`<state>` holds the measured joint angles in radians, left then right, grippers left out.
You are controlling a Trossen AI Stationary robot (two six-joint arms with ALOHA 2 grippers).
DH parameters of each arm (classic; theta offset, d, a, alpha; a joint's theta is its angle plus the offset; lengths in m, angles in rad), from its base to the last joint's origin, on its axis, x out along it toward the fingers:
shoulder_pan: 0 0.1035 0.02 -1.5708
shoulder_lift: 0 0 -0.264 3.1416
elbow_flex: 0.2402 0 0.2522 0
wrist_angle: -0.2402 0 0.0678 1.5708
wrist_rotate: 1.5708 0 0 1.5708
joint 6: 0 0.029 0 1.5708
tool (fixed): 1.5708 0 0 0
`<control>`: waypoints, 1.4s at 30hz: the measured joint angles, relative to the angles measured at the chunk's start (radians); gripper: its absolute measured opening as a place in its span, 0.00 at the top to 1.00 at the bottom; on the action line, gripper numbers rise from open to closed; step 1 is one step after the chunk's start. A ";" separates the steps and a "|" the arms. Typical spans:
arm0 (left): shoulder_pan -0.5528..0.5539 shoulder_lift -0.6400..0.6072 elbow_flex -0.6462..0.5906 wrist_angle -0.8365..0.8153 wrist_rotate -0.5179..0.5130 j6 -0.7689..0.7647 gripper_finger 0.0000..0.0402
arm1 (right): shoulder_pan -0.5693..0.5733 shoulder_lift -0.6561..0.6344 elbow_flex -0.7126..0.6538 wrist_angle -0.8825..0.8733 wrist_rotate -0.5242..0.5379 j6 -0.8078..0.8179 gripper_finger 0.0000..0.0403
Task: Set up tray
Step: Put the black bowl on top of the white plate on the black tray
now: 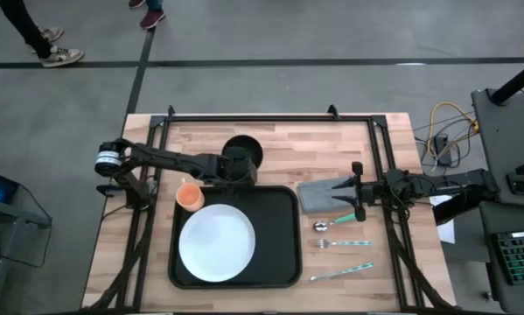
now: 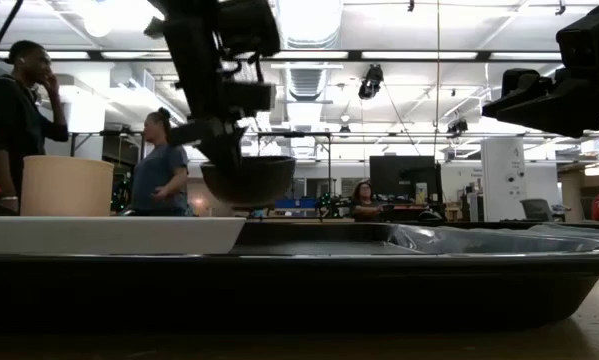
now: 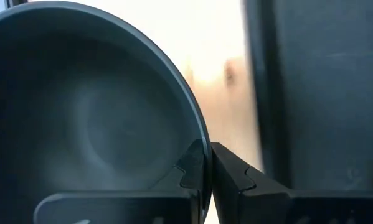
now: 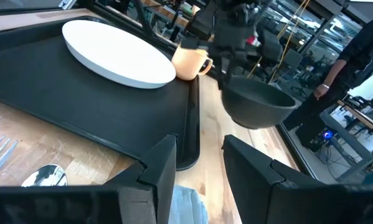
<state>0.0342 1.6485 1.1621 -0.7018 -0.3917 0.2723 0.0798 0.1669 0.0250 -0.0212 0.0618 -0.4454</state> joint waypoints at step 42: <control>-0.625 0.000 0.068 -0.200 0.134 -0.638 1.00 | 0.000 0.000 0.000 0.000 0.000 0.000 0.70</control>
<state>-0.5904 1.6482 1.2301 -0.9016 -0.2574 -0.3653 0.0799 0.1673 0.0247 -0.0212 0.0619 -0.4454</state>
